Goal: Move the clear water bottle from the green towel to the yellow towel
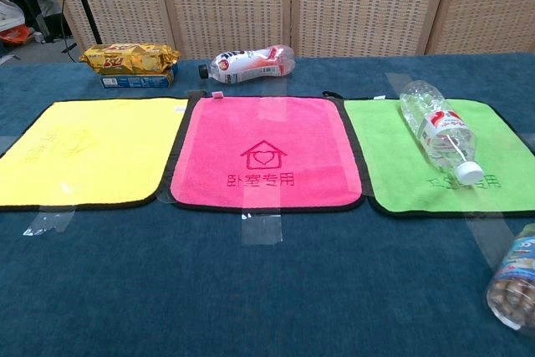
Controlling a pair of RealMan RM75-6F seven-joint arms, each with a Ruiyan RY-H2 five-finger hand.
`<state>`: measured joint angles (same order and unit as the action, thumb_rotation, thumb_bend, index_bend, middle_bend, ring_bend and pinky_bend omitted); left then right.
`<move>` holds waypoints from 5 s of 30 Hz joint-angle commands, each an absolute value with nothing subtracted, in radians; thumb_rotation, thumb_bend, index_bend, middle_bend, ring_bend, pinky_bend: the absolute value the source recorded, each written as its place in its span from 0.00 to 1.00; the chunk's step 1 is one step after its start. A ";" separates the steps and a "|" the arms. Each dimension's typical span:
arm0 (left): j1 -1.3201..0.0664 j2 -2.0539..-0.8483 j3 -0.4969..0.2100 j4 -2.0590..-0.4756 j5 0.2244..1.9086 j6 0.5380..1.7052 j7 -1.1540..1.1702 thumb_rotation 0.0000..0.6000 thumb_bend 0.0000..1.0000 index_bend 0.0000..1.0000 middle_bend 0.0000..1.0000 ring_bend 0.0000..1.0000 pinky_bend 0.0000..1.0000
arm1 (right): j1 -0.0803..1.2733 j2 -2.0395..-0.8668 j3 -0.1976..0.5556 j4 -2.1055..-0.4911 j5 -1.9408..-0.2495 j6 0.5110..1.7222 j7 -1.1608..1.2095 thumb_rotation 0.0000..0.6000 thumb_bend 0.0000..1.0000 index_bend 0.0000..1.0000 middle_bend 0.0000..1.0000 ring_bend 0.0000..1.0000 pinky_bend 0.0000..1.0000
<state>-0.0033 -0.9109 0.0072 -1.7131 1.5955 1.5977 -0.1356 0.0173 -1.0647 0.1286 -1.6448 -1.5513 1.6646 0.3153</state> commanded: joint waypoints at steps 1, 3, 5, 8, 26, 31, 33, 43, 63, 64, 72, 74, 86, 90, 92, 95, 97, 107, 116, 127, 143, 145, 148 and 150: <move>-0.005 -0.911 0.004 -1.715 1.583 1.589 -0.132 1.00 0.00 0.00 0.00 0.00 0.00 | 0.019 -1.065 0.125 -1.645 -1.558 1.661 0.315 1.00 0.00 0.00 0.00 0.00 0.00; -0.007 -0.911 0.003 -1.716 1.575 1.581 -0.133 1.00 0.00 0.00 0.00 0.00 0.00 | 0.023 -1.067 0.123 -1.643 -1.562 1.656 0.313 1.00 0.00 0.00 0.00 0.00 0.00; -0.008 -0.909 0.002 -1.717 1.570 1.577 -0.136 1.00 0.00 0.00 0.00 0.00 0.00 | 0.030 -1.073 0.126 -1.637 -1.565 1.651 0.314 1.00 0.04 0.00 0.00 0.00 0.00; -0.009 -0.908 -0.001 -1.717 1.566 1.575 -0.143 1.00 0.00 0.00 0.00 0.00 0.00 | 0.043 -1.080 0.128 -1.624 -1.578 1.643 0.346 1.00 0.36 0.00 0.00 0.00 0.00; -0.027 -0.865 0.008 -1.736 1.573 1.525 -0.225 1.00 0.00 0.00 0.00 0.00 0.00 | 0.383 -0.977 0.184 -1.700 -1.406 1.040 0.881 1.00 1.00 0.17 0.16 0.00 0.11; -0.035 -0.864 0.008 -1.746 1.562 1.505 -0.212 1.00 0.00 0.00 0.00 0.00 0.00 | 0.513 -0.966 0.231 -1.649 -1.258 0.757 1.018 1.00 1.00 0.18 0.17 0.00 0.11; -0.039 -0.859 0.009 -1.753 1.558 1.493 -0.215 1.00 0.00 0.00 0.00 0.00 0.00 | 0.545 -0.994 0.237 -1.604 -1.209 0.716 0.968 1.00 1.00 0.19 0.17 0.00 0.11; -0.060 -0.854 0.008 -1.758 1.539 1.448 -0.204 1.00 0.00 0.00 0.00 0.00 0.00 | 0.678 -1.114 0.276 -1.411 -0.878 0.532 0.822 1.00 1.00 0.19 0.14 0.00 0.11; -0.085 -0.847 0.003 -1.765 1.523 1.408 -0.202 1.00 0.00 0.00 0.00 0.00 0.00 | 0.789 -1.250 0.283 -1.129 -0.633 0.224 0.792 1.00 1.00 0.08 0.01 0.00 0.11; -0.086 -0.847 0.003 -1.766 1.524 1.407 -0.202 1.00 0.00 0.00 0.00 0.00 0.00 | 0.796 -1.257 0.276 -1.115 -0.619 0.219 0.789 1.00 1.00 0.08 0.01 0.00 0.11; -0.092 -0.842 0.005 -1.766 1.521 1.394 -0.211 1.00 0.00 0.00 0.00 0.00 0.00 | 0.838 -1.304 0.239 -1.042 -0.535 0.183 0.775 1.00 1.00 0.08 0.01 0.00 0.11; -0.092 -0.841 0.005 -1.766 1.521 1.395 -0.212 1.00 0.00 0.00 0.00 0.00 0.00 | 0.848 -1.318 0.224 -1.027 -0.523 0.189 0.765 1.00 1.00 0.08 0.01 0.00 0.11; -0.098 -0.842 0.005 -1.765 1.514 1.387 -0.208 1.00 0.00 0.00 0.00 0.00 0.00 | 0.886 -1.319 0.249 -1.085 -0.459 0.126 0.774 1.00 1.00 0.08 0.01 0.00 0.12; -0.100 -0.842 0.005 -1.765 1.511 1.382 -0.209 1.00 0.00 0.00 0.00 0.00 0.00 | 0.900 -1.314 0.251 -1.116 -0.449 0.117 0.776 1.00 1.00 0.08 0.01 0.00 0.12; -0.101 -0.841 0.006 -1.764 1.513 1.380 -0.212 1.00 0.00 0.00 0.00 0.00 0.00 | 0.913 -1.310 0.251 -1.136 -0.438 0.101 0.783 1.00 1.00 0.08 0.01 0.00 0.12; -0.101 -0.839 0.006 -1.763 1.513 1.380 -0.216 1.00 0.00 0.00 0.00 0.00 0.00 | 0.932 -1.308 0.245 -1.155 -0.424 0.091 0.792 1.00 1.00 0.08 0.01 0.00 0.12; -0.102 -0.839 0.006 -1.762 1.511 1.379 -0.219 1.00 0.00 0.00 0.00 0.00 0.00 | 0.944 -1.309 0.241 -1.165 -0.415 0.089 0.799 1.00 1.00 0.08 0.01 0.00 0.12; -0.106 -0.837 0.006 -1.758 1.509 1.371 -0.228 1.00 0.00 0.00 0.00 0.00 0.00 | 1.006 -1.324 0.230 -1.216 -0.362 0.109 0.837 1.00 1.00 0.08 0.01 0.00 0.12; -0.111 -0.836 0.006 -1.757 1.506 1.362 -0.231 1.00 0.00 0.00 0.00 0.00 0.00 | 1.089 -1.349 0.203 -1.241 -0.288 0.117 0.877 1.00 1.00 0.08 0.01 0.00 0.12; -0.115 -0.831 0.005 -1.748 1.499 1.355 -0.255 1.00 0.00 0.00 0.00 0.00 0.00 | 1.144 -1.356 0.212 -1.267 -0.251 0.127 0.895 1.00 1.00 0.08 0.01 0.00 0.12; -0.127 -0.832 0.001 -1.746 1.481 1.330 -0.256 1.00 0.00 0.00 0.00 0.00 0.00 | 1.212 -1.408 0.282 -1.300 -0.261 0.147 0.881 1.00 1.00 0.08 0.01 0.00 0.12; -0.125 -0.831 0.002 -1.746 1.481 1.333 -0.258 1.00 0.00 0.00 0.00 0.00 0.00 | 1.213 -1.392 0.280 -1.310 -0.262 0.165 0.875 1.00 1.00 0.08 0.01 0.00 0.12; -0.123 -0.831 0.002 -1.745 1.480 1.335 -0.259 1.00 0.00 0.00 0.00 0.00 0.00 | 1.207 -1.357 0.279 -1.336 -0.270 0.188 0.861 1.00 1.00 0.08 0.01 0.00 0.12; -0.123 -0.832 0.002 -1.744 1.482 1.337 -0.260 1.00 0.00 0.00 0.00 0.00 0.00 | 1.196 -1.321 0.282 -1.367 -0.281 0.215 0.847 1.00 1.00 0.08 0.01 0.00 0.12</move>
